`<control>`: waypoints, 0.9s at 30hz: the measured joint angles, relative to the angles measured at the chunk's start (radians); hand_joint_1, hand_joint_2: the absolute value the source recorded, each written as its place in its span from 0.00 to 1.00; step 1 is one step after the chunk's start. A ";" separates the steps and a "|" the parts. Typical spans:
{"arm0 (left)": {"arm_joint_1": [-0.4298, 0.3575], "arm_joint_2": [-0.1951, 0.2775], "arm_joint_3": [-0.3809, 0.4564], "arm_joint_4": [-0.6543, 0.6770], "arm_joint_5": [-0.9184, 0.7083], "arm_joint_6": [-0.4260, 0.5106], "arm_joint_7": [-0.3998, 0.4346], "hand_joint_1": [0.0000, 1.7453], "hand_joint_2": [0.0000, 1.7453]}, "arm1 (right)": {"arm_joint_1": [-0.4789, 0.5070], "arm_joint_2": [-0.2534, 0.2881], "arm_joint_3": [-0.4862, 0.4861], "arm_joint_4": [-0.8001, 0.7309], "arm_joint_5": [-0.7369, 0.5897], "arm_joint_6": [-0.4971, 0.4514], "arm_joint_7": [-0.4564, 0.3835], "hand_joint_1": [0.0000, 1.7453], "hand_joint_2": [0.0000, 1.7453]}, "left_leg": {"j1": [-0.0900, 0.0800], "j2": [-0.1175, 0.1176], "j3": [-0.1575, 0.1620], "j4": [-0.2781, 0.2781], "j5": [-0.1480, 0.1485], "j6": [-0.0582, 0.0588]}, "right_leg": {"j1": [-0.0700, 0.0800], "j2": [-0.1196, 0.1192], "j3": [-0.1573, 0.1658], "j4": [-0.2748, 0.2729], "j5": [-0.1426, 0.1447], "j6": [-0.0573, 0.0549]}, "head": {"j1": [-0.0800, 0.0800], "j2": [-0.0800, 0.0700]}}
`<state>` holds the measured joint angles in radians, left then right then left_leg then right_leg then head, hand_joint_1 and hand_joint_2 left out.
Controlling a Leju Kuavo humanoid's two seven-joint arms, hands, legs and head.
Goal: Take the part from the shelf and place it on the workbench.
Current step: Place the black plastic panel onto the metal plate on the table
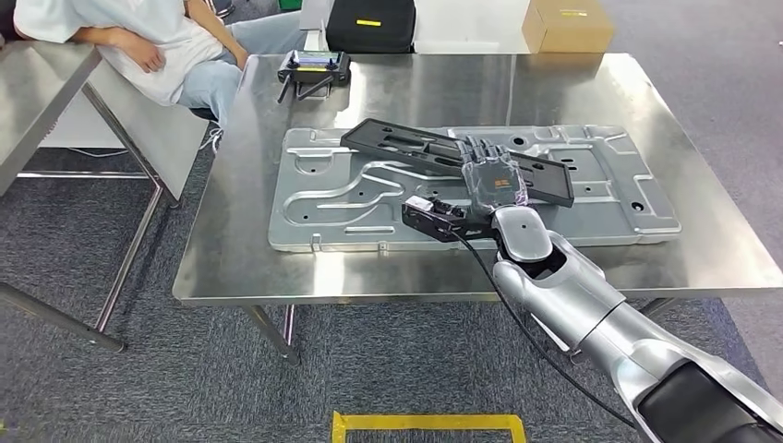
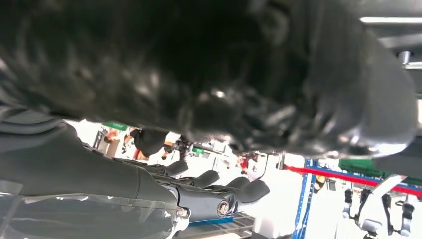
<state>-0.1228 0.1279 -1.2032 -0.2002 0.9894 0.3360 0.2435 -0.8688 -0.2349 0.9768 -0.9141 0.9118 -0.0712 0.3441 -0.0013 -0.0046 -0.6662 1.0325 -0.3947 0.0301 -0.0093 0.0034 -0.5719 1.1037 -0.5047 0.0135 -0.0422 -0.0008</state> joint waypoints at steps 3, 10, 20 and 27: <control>0.001 0.000 0.000 0.000 -0.001 -0.008 -0.004 0.00 0.00 | 0.002 -0.006 0.000 -0.013 0.007 0.002 0.001 0.00 0.00 | 0.004 0.000 -0.004 -0.005 0.023 -0.017 | 0.013 0.000 0.044 -0.075 0.005 -0.010 | 0.004 0.000; 0.003 0.003 0.000 0.000 -0.008 -0.013 0.003 0.00 0.00 | 0.009 -0.014 0.000 -0.027 0.006 0.005 0.003 0.00 0.00 | 0.014 0.000 -0.079 0.224 -0.165 -0.050 | 0.003 -0.006 -0.029 -0.097 0.086 -0.044 | 0.002 0.000; -0.002 0.011 0.000 0.000 -0.011 -0.019 0.002 0.00 0.00 | 0.035 -0.031 -0.010 -0.031 -0.002 -0.007 0.002 0.00 0.00 | 0.012 -0.002 0.142 -0.008 -0.124 -0.026 | -0.001 -0.006 -0.128 -0.077 0.174 0.004 | 0.004 0.000; -0.004 0.012 0.000 0.000 -0.012 -0.020 0.013 0.00 0.00 | 0.042 -0.043 -0.011 -0.035 0.001 -0.003 0.001 0.00 0.00 | 0.008 0.006 0.056 -0.011 -0.040 0.009 | -0.008 -0.004 -0.188 0.213 -0.031 0.020 | 0.008 0.000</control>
<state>-0.1265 0.1400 -1.2036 -0.1999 0.9775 0.3157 0.2565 -0.8264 -0.2783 0.9655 -0.9495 0.9127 -0.0745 0.3454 0.0066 0.0010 -0.6099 1.0219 -0.4343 0.0387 -0.0168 -0.0008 -0.7601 1.3169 -0.5352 0.0335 -0.0343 -0.0008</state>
